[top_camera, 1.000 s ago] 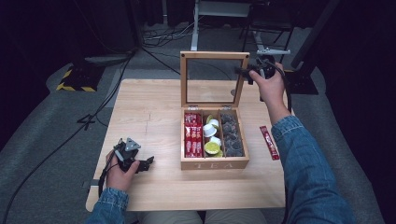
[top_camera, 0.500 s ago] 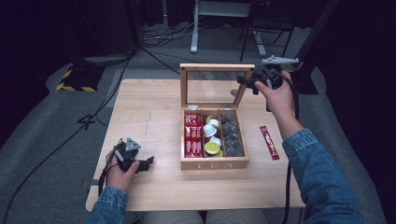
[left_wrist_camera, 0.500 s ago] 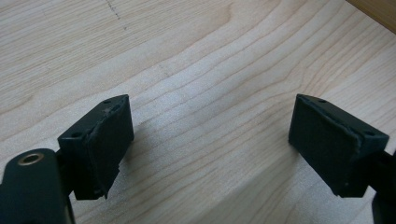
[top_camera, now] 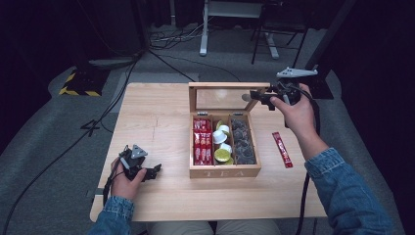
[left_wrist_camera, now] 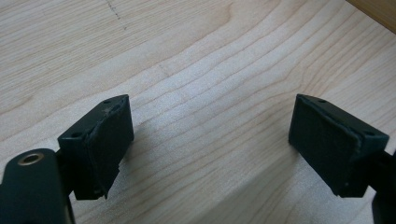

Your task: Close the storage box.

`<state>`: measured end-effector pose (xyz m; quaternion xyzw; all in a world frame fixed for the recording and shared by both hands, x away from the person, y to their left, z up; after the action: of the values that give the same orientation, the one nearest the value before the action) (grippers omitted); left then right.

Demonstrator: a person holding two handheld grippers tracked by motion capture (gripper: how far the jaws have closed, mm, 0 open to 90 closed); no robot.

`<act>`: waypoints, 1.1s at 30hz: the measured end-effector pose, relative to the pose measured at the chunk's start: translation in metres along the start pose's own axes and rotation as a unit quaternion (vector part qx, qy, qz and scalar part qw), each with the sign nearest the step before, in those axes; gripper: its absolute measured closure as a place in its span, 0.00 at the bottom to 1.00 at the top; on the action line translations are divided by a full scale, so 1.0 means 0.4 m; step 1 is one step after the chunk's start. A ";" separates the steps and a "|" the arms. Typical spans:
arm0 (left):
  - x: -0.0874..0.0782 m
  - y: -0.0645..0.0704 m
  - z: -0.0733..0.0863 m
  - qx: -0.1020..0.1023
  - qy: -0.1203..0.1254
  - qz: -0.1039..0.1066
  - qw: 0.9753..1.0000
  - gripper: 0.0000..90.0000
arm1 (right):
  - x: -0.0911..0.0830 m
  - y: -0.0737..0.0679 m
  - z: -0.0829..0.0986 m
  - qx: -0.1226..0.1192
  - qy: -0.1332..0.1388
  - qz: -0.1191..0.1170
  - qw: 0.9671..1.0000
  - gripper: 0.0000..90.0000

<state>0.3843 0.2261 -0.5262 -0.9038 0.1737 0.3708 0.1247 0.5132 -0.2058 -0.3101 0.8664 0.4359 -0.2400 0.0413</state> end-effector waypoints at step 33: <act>0.000 0.000 0.000 0.000 -0.001 0.000 1.000 0.16 | -0.049 -0.087 0.087 -0.061 -0.051 0.008 0.997 0.47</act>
<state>0.3842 0.2261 -0.5261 -0.9035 0.1738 0.3714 0.1248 0.4632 -0.2085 -0.3273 0.8523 0.4401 -0.2568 0.1182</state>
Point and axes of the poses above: each handheld gripper's, and its own axes: x roughly forward along the jaws, z roughly out of its underside, y roughly to its right, the point moved 3 cm from there along x, roughly forward along the jaws, and after that the axes turned 10 degrees about -z, right-handed, at the moved point
